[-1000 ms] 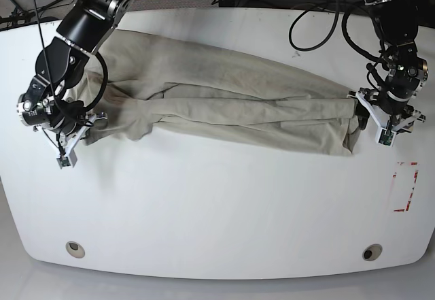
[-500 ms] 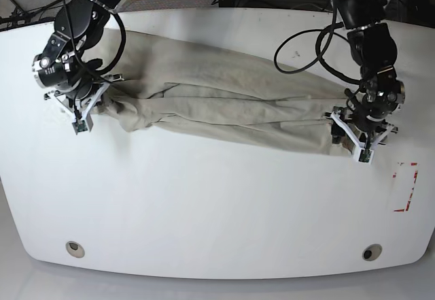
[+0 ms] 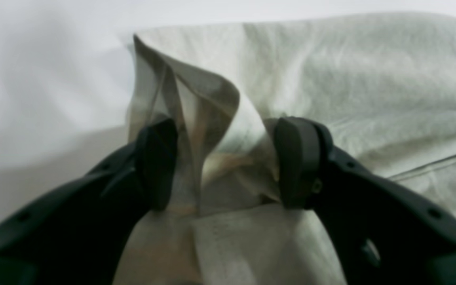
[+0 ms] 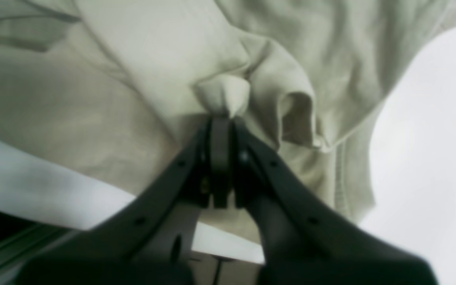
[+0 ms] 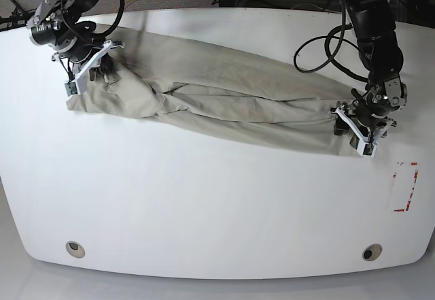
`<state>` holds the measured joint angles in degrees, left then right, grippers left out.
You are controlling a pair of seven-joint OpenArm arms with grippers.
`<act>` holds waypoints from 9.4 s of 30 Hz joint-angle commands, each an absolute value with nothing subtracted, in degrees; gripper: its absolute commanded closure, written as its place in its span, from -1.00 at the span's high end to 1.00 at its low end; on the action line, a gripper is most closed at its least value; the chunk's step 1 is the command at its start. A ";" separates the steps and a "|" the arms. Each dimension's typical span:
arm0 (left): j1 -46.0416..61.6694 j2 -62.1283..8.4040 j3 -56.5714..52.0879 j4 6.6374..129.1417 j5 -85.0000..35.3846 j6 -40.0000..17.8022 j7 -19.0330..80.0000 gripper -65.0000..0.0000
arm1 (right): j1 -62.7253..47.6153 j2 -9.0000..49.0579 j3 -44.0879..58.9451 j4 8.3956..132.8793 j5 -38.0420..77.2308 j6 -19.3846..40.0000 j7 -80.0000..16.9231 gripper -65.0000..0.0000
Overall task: Fold the T-shirt properly
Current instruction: 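Pull the folded shirt with both grippers to straighten the strip, then hold the strip end with the right gripper while left adjusts its end, then grasp the strip end with the left gripper and fold it toward the right gripper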
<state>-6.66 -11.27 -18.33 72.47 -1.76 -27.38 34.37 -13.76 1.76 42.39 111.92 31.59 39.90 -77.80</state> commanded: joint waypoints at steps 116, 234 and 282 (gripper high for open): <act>4.97 -15.25 -46.64 82.68 -29.67 -40.00 67.82 0.51 | 0.48 10.07 29.32 83.38 25.01 40.00 -69.32 -0.36; 8.40 -20.44 -39.52 77.58 -37.93 -40.00 69.67 -0.36 | -1.27 7.78 29.49 83.30 24.92 40.00 -69.14 -0.36; 3.56 -4.09 1.10 111.87 -37.32 -38.55 76.44 -1.00 | -1.36 7.69 29.49 83.30 24.92 40.00 -69.14 -0.36</act>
<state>3.92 -4.56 0.93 111.00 -36.05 -38.85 77.06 -0.95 7.46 29.58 83.53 28.38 40.53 -65.10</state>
